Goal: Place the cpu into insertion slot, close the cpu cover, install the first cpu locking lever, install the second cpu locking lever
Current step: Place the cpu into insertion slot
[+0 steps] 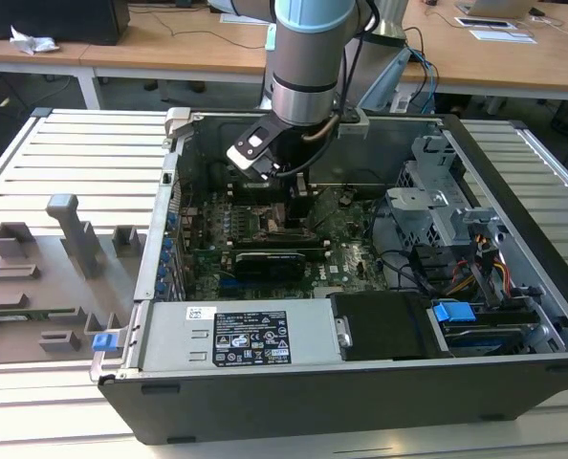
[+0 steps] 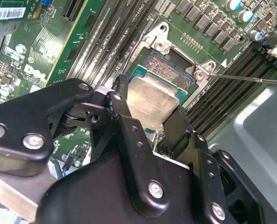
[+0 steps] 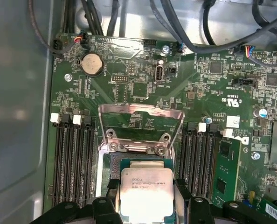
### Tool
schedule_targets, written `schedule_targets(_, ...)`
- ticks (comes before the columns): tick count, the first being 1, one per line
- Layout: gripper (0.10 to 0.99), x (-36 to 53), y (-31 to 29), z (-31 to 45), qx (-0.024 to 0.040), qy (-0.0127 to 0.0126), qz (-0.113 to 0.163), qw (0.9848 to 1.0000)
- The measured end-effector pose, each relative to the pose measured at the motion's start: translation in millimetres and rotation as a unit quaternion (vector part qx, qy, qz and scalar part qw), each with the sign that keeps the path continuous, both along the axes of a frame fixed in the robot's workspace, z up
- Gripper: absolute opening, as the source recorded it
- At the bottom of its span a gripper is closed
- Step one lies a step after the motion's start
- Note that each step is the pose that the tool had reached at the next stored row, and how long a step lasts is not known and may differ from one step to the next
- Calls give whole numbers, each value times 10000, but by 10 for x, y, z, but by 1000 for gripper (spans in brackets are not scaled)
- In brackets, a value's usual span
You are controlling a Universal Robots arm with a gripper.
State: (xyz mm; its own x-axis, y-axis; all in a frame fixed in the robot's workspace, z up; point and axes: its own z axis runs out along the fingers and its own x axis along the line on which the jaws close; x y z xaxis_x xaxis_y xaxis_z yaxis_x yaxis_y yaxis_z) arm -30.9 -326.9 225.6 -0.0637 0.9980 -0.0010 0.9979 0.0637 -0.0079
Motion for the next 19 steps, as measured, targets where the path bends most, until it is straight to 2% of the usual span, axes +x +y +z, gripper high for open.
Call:
schedule_targets(9,541,0,0,-2,-17,0,-399,9992)
schedule_targets(14,541,1,0,-2,-31,-1,-653,9979)
schedule_targets(19,541,0,0,-2,-38,1,-942,9955)
